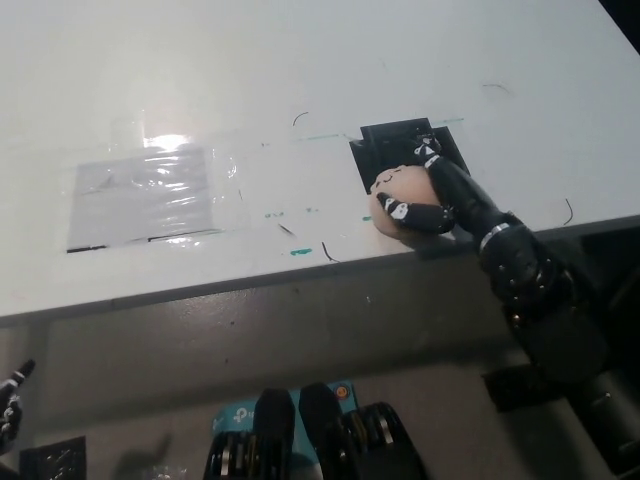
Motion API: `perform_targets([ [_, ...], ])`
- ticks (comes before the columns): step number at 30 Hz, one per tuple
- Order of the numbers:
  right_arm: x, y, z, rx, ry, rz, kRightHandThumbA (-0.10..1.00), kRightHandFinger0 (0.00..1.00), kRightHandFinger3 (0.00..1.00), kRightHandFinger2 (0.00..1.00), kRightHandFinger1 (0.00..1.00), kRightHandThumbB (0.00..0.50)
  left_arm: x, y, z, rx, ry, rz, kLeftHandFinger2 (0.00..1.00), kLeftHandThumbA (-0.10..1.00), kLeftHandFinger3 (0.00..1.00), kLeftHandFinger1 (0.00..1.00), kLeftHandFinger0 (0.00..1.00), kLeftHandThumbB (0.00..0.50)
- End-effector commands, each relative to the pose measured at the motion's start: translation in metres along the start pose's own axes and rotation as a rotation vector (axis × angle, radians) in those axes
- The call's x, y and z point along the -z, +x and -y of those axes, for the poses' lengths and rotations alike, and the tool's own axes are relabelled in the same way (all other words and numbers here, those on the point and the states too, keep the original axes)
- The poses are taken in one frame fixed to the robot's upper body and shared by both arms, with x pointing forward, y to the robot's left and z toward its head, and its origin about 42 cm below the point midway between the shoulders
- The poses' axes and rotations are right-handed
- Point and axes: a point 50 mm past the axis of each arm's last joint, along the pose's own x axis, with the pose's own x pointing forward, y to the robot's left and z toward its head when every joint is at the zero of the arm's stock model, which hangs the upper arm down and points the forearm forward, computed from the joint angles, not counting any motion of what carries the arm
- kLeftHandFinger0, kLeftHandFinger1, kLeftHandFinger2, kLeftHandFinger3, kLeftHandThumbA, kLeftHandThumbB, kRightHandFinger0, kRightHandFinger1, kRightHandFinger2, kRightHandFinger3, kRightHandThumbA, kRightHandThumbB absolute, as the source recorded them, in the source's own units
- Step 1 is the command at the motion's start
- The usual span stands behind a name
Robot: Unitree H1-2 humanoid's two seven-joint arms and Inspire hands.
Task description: The robot uses its right hand to grab and squeeze a pink dumpling toy kept on the black mask on the desk
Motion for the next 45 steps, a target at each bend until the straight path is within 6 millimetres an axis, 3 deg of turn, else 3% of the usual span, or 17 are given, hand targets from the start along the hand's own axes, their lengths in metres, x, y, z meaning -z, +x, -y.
perform_targets([
  [1, -0.026, 0.011, 0.004, 0.086, -0.034, 0.101, 0.63, 1.0, 1.0, 1.0, 1.0, 0.471, -0.02, -0.001, -0.023, -0.012, 0.033, 0.027, 0.09, 0.94, 0.1, 0.0, 0.0, 0.5],
  [12, -0.015, 0.011, -0.04, -0.162, -0.146, 0.081, 0.5, 1.0, 1.0, 1.0, 1.0, 0.408, -0.038, 0.003, -0.032, -0.017, 0.023, 0.054, 0.09, 1.0, 0.11, 0.0, 0.0, 0.5],
  [13, -0.016, 0.011, -0.043, -0.166, -0.169, 0.096, 0.44, 0.66, 1.0, 1.0, 0.95, 0.408, -0.038, 0.003, -0.032, -0.015, 0.024, 0.056, 0.1, 1.0, 0.11, 0.0, 0.0, 0.5],
  [14, -0.015, 0.01, -0.046, -0.144, -0.187, 0.116, 0.33, 0.39, 1.0, 1.0, 0.61, 0.338, -0.04, 0.003, -0.032, -0.013, 0.015, 0.06, 0.09, 1.0, 0.1, 0.0, 0.0, 0.5],
  [15, -0.015, 0.009, -0.051, -0.102, -0.214, 0.139, 0.27, 0.08, 1.0, 0.76, 0.26, 0.303, -0.04, 0.004, -0.032, -0.014, 0.007, 0.063, 0.08, 1.0, 0.09, 0.0, 0.0, 0.5],
  [16, -0.015, 0.008, -0.053, -0.084, -0.233, 0.142, 0.25, 0.02, 1.0, 0.69, 0.16, 0.284, -0.04, 0.005, -0.033, -0.018, 0.018, 0.064, 0.07, 1.0, 0.09, 0.0, 0.0, 0.5],
  [17, -0.016, 0.007, -0.056, -0.047, -0.246, 0.167, 0.06, 0.0, 1.0, 0.36, 0.0, 0.178, -0.04, 0.005, -0.033, -0.019, 0.025, 0.065, 0.07, 1.0, 0.09, 0.0, 0.0, 0.5],
  [18, -0.017, 0.006, -0.059, -0.016, -0.268, 0.189, -0.09, 0.0, 1.0, 0.12, 0.0, 0.073, -0.041, 0.004, -0.034, -0.022, 0.032, 0.067, 0.07, 1.0, 0.09, 0.0, 0.0, 0.5],
  [20, -0.016, 0.004, -0.065, 0.099, -0.309, 0.312, -0.1, 0.0, 1.0, 0.0, 0.0, 0.0, -0.042, 0.004, -0.035, -0.017, 0.032, 0.062, 0.1, 1.0, 0.13, 0.0, 0.0, 0.5],
  [21, -0.016, 0.003, -0.065, 0.125, -0.309, 0.335, -0.1, 0.0, 0.9, 0.05, 0.0, 0.0, -0.042, 0.003, -0.034, -0.016, 0.038, 0.062, 0.11, 1.0, 0.13, 0.01, 0.0, 0.5],
  [22, -0.014, 0.003, -0.064, 0.14, -0.332, 0.336, -0.1, 0.0, 0.52, 0.33, 0.08, 0.0, -0.041, 0.003, -0.034, -0.015, 0.033, 0.065, 0.1, 1.0, 0.14, 0.0, 0.0, 0.5],
  [23, -0.014, 0.003, -0.063, 0.197, -0.336, 0.367, -0.1, 0.0, 0.09, 0.35, 0.05, 0.02, -0.041, 0.003, -0.034, -0.017, 0.019, 0.067, 0.09, 1.0, 0.12, 0.0, 0.0, 0.5],
  [24, -0.014, 0.003, -0.061, 0.285, -0.33, 0.419, -0.1, 0.0, 0.06, 0.56, 0.12, 0.009, -0.041, 0.004, -0.034, -0.02, 0.003, 0.069, 0.08, 1.0, 0.11, 0.0, 0.0, 0.5],
  [27, -0.017, 0.004, -0.05, 0.388, -0.364, 0.489, -0.1, 0.0, 0.35, 0.83, 0.28, 0.048, -0.04, 0.004, -0.032, -0.013, -0.022, 0.074, 0.07, 1.0, 0.11, 0.0, 0.0, 0.5],
  [35, -0.045, 0.011, 0.004, 0.604, -0.303, 0.609, -0.1, 0.0, 0.38, 0.66, 0.13, 0.121, -0.036, 0.005, -0.026, -0.014, -0.058, 0.072, 0.08, 1.0, 0.12, 0.0, 0.0, 0.5],
  [39, -0.062, 0.015, 0.032, 0.692, -0.275, 0.678, -0.1, 0.0, 0.3, 0.37, 0.0, 0.155, -0.035, 0.007, -0.026, -0.014, -0.097, 0.068, 0.06, 1.0, 0.1, 0.0, 0.0, 0.5],
  [45, -0.08, 0.017, 0.059, 0.798, -0.279, 0.732, -0.1, 0.0, 0.36, 0.45, 0.0, 0.123, -0.036, 0.006, -0.027, -0.02, -0.044, 0.075, 0.09, 1.0, 0.11, 0.0, 0.0, 0.5],
])
